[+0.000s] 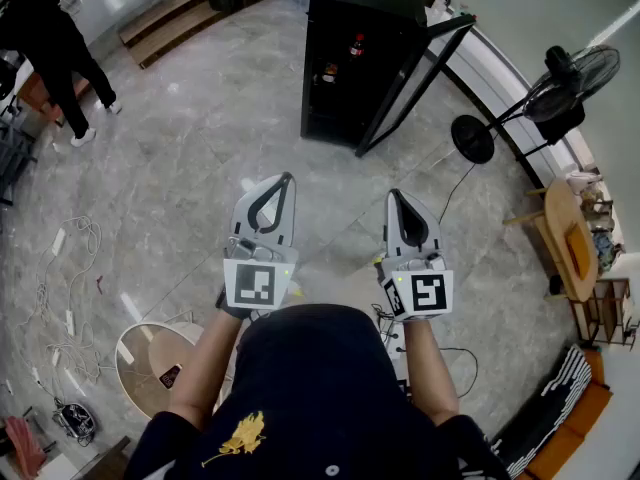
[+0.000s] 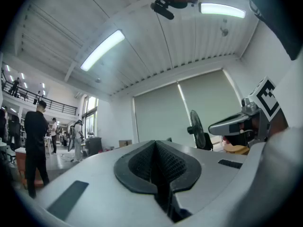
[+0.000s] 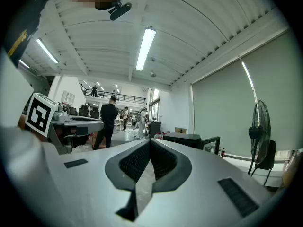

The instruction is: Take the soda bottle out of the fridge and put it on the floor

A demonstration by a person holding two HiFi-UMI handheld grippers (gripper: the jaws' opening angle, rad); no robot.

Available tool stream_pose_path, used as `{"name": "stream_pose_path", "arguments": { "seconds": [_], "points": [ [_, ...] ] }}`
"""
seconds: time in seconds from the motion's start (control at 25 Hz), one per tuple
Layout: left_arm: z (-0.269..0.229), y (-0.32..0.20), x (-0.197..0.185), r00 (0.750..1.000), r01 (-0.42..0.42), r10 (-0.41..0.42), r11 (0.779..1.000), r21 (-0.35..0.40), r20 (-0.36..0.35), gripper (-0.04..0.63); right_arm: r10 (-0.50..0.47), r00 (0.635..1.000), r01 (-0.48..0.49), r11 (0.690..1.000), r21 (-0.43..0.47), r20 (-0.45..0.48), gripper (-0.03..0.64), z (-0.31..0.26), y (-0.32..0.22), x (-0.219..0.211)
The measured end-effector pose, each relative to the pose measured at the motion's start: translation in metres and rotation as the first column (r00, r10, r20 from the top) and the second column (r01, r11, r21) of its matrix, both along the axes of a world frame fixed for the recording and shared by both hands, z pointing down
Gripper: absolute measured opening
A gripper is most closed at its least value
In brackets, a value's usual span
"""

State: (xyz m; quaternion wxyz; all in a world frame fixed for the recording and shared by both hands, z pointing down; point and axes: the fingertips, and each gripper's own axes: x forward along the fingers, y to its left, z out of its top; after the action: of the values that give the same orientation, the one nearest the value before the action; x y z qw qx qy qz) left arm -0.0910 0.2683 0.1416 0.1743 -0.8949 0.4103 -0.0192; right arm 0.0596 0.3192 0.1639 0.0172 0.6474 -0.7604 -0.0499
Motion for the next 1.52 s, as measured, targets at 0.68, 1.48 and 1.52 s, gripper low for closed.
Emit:
{"name": "stream_pose_path", "arguments": {
  "seconds": [0.68, 1.48, 1.52],
  "points": [
    [0.004, 0.002, 0.008, 0.994, 0.018, -0.022, 0.999, -0.033, -0.105, 0.017, 0.065, 0.998, -0.065, 0.998, 0.023, 0.015, -0.003, -0.01, 0.015, 0.027],
    [0.027, -0.002, 0.012, 0.998, -0.023, 0.016, 0.992, -0.123, -0.055, 0.017, 0.065, 0.998, -0.065, 0.998, -0.012, 0.013, 0.079, -0.004, 0.002, 0.022],
    [0.027, -0.003, 0.01, 0.998, -0.021, 0.014, 0.992, -0.124, -0.055, 0.017, 0.066, 0.998, -0.065, 0.998, -0.015, 0.014, 0.099, -0.003, 0.0, 0.022]
  ]
}}
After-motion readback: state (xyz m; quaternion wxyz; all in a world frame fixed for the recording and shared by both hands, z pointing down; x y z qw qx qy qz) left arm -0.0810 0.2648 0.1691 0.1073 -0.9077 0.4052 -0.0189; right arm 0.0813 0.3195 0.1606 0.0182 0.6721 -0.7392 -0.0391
